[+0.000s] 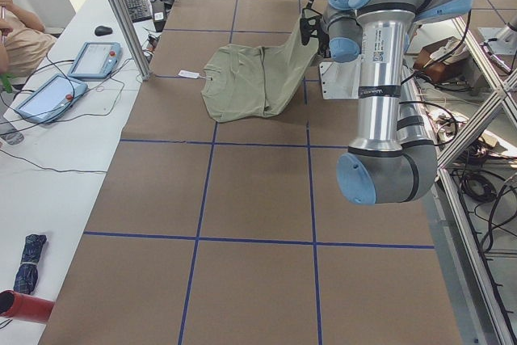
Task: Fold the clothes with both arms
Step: 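Lift the hem with both grippers and fold it toward the collar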
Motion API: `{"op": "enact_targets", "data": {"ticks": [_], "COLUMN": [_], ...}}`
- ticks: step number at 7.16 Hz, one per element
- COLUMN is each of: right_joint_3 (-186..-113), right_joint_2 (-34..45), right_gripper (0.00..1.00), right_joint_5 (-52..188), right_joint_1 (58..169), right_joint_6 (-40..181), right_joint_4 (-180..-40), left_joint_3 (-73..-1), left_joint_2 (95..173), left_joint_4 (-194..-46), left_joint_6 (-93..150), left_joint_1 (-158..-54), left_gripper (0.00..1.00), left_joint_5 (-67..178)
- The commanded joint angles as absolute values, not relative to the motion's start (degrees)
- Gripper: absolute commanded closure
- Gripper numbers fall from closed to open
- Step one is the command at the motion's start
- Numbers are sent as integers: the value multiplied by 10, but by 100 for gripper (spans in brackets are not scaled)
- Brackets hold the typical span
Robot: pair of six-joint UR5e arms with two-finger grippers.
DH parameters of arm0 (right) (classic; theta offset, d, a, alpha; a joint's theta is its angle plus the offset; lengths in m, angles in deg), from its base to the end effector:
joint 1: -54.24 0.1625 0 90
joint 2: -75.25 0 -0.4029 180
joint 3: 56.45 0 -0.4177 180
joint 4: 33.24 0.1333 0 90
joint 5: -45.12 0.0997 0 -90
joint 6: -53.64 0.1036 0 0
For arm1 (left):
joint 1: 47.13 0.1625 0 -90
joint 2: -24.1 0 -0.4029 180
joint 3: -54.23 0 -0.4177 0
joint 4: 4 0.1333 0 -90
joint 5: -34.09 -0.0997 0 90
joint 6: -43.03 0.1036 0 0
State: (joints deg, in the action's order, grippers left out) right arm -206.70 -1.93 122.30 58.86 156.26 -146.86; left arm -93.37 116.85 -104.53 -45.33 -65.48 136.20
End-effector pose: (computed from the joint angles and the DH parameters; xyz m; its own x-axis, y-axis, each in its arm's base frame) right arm -0.3389 -0.1842 0.1457 0.5785 0.2605 0.7730 -0.3822 0.9237 -0.0252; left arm 0.3012 -0.2174 0.1409 0.3142 -0.0747 -0.9464 0.1107 0.9930 -0.0416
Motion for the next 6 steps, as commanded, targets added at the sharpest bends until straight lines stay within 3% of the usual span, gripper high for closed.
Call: {"op": "enact_targets", "data": {"ticks": [1,4,5,6], "right_joint_3": [-1908,-1726,-1683,-1675], "right_joint_2": [103,156,157,157], "right_gripper": [100,100,100,100], "right_joint_5": [1310,1359,1361,1365], "right_joint_1": [751,880,894,897], "right_joint_6": [1442,1347,1340,1338], "right_joint_4": [-1462,-1340,-1287,-1276], "left_joint_3": [-861,-810,-777,-688], "left_joint_2": [1215,1221,1252,1336], "left_joint_4": [-1023,-1018,-1020,-1019], "left_joint_6": [-333,-281,-281,-267], "left_joint_1": [-771,-839,-840,-865], "left_gripper": [100,100,100,100], "left_joint_5": [1366,1360,1360,1362]}}
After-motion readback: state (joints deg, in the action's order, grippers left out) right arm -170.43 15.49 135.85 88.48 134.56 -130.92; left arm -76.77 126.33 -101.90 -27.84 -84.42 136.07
